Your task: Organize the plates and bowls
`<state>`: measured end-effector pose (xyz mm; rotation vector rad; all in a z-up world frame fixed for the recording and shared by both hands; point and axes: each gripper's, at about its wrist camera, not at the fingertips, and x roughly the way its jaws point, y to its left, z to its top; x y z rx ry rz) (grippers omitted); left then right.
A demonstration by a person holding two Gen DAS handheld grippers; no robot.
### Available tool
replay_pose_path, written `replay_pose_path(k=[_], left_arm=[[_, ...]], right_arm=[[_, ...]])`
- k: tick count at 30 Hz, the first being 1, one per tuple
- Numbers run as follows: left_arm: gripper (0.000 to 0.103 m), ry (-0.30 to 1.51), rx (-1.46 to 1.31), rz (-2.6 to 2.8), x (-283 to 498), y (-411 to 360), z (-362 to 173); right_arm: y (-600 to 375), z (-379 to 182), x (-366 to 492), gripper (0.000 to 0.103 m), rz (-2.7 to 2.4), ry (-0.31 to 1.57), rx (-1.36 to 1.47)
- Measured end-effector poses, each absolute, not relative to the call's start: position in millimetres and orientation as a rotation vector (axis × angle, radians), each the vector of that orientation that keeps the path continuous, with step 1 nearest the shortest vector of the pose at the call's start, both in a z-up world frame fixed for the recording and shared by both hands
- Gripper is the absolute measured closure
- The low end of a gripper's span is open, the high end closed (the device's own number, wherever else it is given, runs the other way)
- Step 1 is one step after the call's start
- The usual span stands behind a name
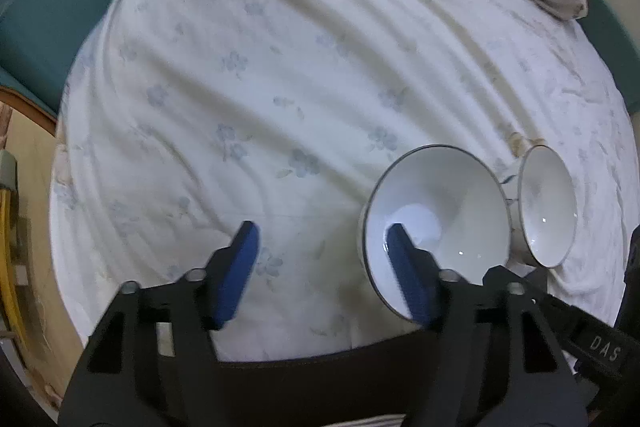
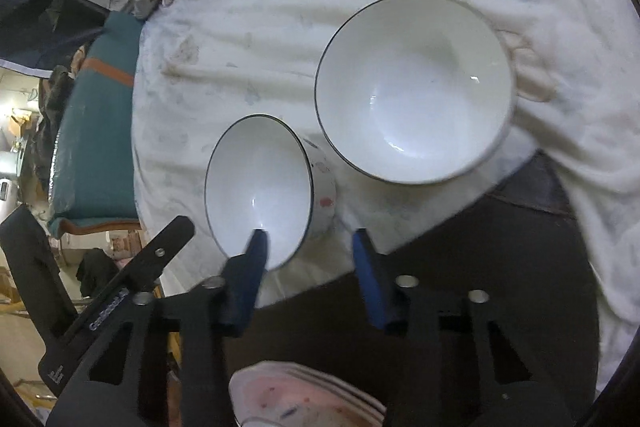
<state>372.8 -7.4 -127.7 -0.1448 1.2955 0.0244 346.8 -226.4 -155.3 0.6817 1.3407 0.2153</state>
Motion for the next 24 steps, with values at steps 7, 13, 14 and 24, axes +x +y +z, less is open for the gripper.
replay_pose_path(k=[7, 13, 14, 24], left_arm=[[0.062, 1.361, -0.186, -0.045, 380, -13, -150], [0.094, 1.395, -0.232, -0.104, 381, -17, -159], [0.094, 1.394, -0.218, -0.103, 380, -19, -158], [0.093, 1.368, -0.176, -0.088, 358, -17, -127]], right_arm=[[-213, -172, 362, 0.072, 0.207, 1.361, 0.645], [-209, -179, 365, 0.082, 0.168, 1.361, 0.586], [-208, -179, 365, 0.082, 0.165, 1.356, 0.568], [-206, -162, 354, 0.088, 0.177, 1.320, 0.512]])
